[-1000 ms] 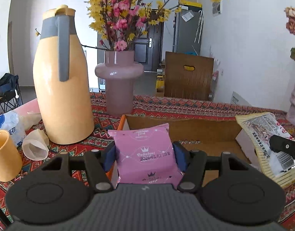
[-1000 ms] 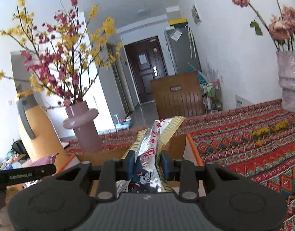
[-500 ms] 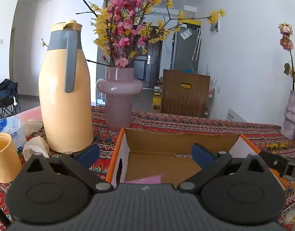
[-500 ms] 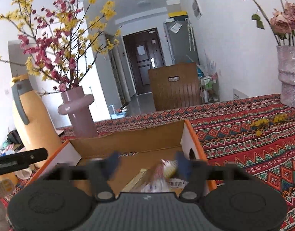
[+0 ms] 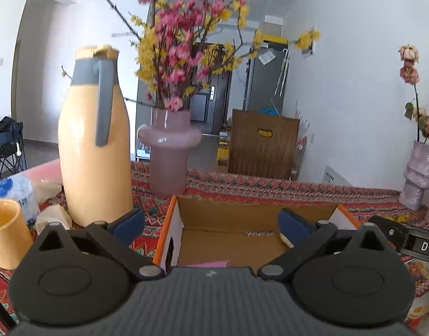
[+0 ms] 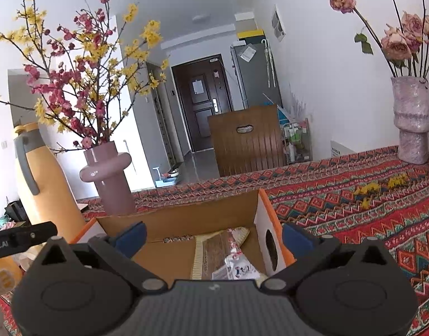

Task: Organize snacks
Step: 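Open both grippers to drop the pink pouch and silver wrapper into the box, then move both tools back to the snack pile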

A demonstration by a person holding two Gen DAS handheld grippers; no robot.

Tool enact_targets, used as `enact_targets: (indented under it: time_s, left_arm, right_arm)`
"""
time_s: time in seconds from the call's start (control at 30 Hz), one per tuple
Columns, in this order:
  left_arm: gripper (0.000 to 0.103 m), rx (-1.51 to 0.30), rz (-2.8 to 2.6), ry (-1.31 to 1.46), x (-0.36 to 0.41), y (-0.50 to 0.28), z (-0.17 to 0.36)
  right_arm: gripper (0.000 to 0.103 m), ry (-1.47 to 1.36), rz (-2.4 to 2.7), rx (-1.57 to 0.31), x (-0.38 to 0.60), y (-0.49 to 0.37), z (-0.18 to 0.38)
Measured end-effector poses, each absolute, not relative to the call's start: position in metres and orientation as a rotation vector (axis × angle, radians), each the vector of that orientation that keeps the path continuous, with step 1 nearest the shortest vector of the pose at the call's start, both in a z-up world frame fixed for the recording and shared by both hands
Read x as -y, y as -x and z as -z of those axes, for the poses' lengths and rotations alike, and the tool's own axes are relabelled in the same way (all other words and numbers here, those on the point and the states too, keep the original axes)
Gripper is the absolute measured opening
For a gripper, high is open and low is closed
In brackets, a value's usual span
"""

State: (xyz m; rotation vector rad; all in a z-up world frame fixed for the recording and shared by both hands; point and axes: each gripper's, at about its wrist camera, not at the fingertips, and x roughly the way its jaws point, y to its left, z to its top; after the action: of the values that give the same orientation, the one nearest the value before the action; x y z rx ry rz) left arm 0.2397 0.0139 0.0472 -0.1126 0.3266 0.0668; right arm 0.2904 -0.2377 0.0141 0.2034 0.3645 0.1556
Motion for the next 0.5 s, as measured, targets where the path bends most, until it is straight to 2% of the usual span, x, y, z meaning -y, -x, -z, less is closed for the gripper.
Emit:
enact_targets:
  time_s: [0.5]
  left_arm:
    - [0.103, -0.306, -0.083, 0.079, -0.015, -0.173, -0.078]
  right_arm:
    - [0.103, -0.152, -0.161, -0.279, 0.236, -0.227, -0.065]
